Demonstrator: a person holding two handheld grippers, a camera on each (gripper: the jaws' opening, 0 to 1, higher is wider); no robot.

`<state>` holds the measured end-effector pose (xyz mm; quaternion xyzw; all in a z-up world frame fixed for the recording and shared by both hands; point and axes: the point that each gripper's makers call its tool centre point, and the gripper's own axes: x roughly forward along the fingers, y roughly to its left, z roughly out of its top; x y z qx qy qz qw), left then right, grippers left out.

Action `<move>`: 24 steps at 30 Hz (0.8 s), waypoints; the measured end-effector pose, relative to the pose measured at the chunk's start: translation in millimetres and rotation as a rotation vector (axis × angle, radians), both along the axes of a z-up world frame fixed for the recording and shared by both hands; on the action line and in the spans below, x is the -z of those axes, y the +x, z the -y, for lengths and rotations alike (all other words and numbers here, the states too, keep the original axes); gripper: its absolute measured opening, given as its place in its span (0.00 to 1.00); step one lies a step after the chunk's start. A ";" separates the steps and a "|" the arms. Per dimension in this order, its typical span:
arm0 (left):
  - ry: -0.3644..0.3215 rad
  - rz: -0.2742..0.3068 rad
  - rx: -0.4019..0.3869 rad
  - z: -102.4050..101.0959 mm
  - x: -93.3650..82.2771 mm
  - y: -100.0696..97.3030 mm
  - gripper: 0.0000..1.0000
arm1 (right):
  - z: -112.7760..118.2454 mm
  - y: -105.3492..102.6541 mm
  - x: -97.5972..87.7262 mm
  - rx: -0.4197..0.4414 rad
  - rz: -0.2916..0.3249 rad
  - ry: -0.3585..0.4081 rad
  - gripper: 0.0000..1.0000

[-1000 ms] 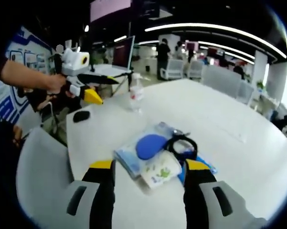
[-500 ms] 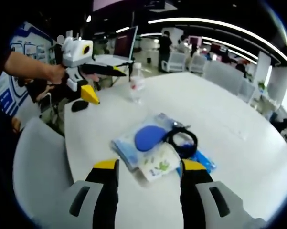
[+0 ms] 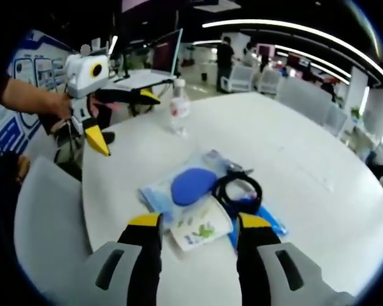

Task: Arrange the tabletop items into an orderly group along one side of the table until the central work area is clear of visible clutter.

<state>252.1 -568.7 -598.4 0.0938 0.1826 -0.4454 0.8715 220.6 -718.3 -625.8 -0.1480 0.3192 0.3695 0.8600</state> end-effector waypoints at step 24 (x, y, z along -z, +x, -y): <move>0.053 -0.021 -0.019 -6.1 16.0 -12.8 0.99 | -5.9 24.8 36.8 -0.170 -0.092 -0.069 0.29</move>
